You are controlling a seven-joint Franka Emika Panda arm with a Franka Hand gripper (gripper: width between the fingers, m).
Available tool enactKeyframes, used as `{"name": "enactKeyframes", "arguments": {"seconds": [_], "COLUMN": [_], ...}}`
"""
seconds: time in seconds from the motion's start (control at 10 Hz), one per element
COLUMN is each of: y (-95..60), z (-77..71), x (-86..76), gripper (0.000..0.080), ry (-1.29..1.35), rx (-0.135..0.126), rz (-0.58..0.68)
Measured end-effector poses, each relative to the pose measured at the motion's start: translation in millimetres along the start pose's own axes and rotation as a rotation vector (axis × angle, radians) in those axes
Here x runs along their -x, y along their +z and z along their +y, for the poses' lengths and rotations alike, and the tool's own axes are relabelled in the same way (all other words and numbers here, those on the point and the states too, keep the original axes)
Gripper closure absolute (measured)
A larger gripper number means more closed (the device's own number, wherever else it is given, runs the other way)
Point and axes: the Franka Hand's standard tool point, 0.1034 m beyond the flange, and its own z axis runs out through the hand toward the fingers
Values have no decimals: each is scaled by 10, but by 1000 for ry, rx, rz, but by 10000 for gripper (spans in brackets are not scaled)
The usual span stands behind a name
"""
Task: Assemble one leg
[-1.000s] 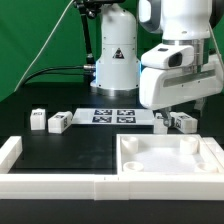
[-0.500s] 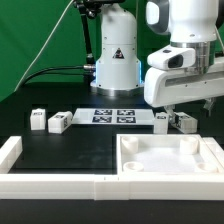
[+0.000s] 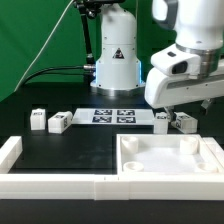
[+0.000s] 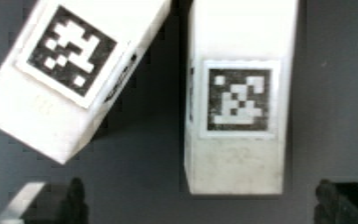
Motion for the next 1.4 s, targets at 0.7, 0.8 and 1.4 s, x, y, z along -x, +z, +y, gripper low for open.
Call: {"name": "enactKeyframes", "arguments": {"seconds": [0.7, 0.8, 1.4], "y": [272, 334, 388], "z": [-202, -200, -201], "x": [280, 319, 308], "gripper": [150, 150, 246], "ry": [-55, -60, -64], "rx": [-7, -7, -9], "rz": [-655, -701, -676]}}
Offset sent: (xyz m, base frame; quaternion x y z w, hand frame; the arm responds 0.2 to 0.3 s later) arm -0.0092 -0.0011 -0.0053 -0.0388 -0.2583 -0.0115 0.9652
